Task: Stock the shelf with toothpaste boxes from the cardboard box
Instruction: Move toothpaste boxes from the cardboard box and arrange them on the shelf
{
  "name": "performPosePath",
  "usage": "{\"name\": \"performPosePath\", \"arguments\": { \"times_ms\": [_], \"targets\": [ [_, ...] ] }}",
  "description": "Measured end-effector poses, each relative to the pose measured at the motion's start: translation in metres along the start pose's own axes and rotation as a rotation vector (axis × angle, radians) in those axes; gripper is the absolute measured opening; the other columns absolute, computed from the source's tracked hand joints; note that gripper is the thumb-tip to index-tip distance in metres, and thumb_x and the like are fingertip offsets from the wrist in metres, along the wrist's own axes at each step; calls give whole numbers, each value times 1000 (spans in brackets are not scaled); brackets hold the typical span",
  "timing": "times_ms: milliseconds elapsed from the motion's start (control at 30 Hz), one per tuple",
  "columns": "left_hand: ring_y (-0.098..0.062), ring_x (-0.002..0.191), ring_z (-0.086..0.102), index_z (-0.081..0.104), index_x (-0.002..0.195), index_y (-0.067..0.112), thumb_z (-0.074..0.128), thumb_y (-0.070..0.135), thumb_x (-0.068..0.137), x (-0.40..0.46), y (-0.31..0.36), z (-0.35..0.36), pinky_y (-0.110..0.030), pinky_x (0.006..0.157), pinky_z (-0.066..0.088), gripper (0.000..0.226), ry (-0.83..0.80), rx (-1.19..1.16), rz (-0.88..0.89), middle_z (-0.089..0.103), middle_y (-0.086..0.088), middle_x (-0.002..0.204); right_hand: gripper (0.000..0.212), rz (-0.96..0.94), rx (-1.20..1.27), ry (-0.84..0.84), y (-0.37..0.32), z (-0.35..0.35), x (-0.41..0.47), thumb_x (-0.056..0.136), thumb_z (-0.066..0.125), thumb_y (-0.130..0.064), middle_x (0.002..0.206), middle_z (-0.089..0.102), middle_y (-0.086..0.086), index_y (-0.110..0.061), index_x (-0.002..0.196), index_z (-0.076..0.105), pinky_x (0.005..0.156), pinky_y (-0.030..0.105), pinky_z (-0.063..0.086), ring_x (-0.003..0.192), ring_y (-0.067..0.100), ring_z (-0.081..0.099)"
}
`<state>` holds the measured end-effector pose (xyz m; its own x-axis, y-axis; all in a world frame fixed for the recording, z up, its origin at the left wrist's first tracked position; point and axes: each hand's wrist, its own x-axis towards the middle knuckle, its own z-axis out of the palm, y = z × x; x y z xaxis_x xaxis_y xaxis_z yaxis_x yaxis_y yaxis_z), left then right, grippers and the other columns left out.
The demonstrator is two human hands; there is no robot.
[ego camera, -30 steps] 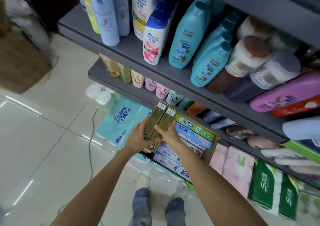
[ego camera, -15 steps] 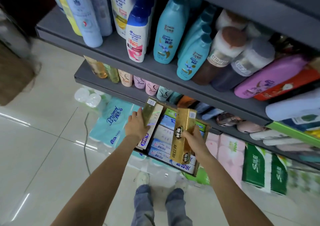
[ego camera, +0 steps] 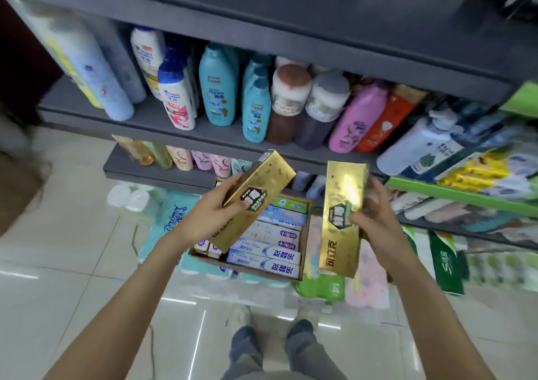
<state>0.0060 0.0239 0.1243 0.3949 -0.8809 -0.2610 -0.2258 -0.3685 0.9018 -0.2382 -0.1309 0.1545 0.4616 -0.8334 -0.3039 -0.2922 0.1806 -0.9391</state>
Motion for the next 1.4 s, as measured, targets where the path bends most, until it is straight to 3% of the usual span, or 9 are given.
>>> {"name": "performPosePath", "arguments": {
  "times_ms": [100, 333, 433, 567, 700, 933, 1100, 1300, 1400],
  "targets": [
    [-4, 112, 52, 36, 140, 30, 58, 34, 87, 13, 57, 12, -19, 97, 38, 58, -17, 27, 134, 56, 12, 123, 80, -117, 26, 7, -40, -34, -8, 85, 49, 12, 110, 61, 1, -50, 132, 31, 74, 33, 49, 92, 17, 58],
    [2, 111, 53, 38, 139, 30, 59, 39, 88, 50, 185, 56, -21, 97, 41, 56, 31, 80, 388, 57, 15, 124, 40, -381, -84, 65, -120, -122, 2, 84, 67, -25, 102, 69, -5, -53, 108, 51, 77, 34, 48, 98, 16, 63],
    [14, 105, 53, 45, 128, 38, 56, 42, 83, 58, 228, 75, -6, 86, 39, 46, 105, 19, 443, 57, 28, 116, 46, -466, -123, 68, -144, -167, 7, 74, 73, -40, 104, 69, -7, -58, 110, 49, 89, 42, 47, 100, 17, 63],
    [3, 105, 59, 51, 127, 37, 56, 46, 78, 65, 279, 100, -17, 90, 45, 50, 143, -51, 504, 64, 21, 115, 74, -612, 38, 141, -172, -225, 11, 81, 66, -25, 96, 65, -17, -57, 134, 26, 83, 24, 42, 95, -10, 59],
    [-1, 106, 60, 47, 132, 35, 63, 45, 82, 82, 317, 121, -28, 93, 47, 54, 192, -14, 555, 62, 16, 119, 89, -739, 295, 153, -186, -266, 25, 85, 58, -4, 111, 60, -9, -61, 133, 10, 75, 33, 56, 96, 4, 64],
    [8, 98, 59, 46, 128, 43, 63, 43, 82, 107, 352, 148, -5, 75, 44, 50, 197, 207, 598, 61, 27, 110, 72, -747, 555, 321, -176, -304, 75, 86, 56, 9, 129, 47, 0, -42, 127, 25, 80, 36, 56, 108, 10, 59],
    [6, 105, 56, 48, 128, 44, 67, 56, 75, 132, 363, 148, -23, 93, 44, 58, 236, 430, 575, 57, 31, 112, 46, -769, 189, 549, -158, -331, 113, 81, 70, -8, 100, 51, -6, -21, 108, 36, 75, 15, 44, 89, 10, 55],
    [-16, 105, 60, 40, 133, 47, 41, 77, 64, 153, 372, 139, -35, 87, 48, 75, 276, 864, 561, 62, 15, 120, 52, -667, -387, 480, -156, -383, 149, 74, 79, -20, 101, 57, 4, -18, 115, 46, 80, 35, 47, 89, 19, 57],
    [-19, 110, 59, 37, 135, 48, 33, 80, 63, 160, 375, 142, -34, 86, 47, 79, 290, 1001, 601, 59, 14, 127, 38, -663, -666, 501, -164, -393, 175, 80, 72, -28, 104, 61, 5, -24, 113, 53, 78, 37, 49, 92, 23, 61]
  ]
}}
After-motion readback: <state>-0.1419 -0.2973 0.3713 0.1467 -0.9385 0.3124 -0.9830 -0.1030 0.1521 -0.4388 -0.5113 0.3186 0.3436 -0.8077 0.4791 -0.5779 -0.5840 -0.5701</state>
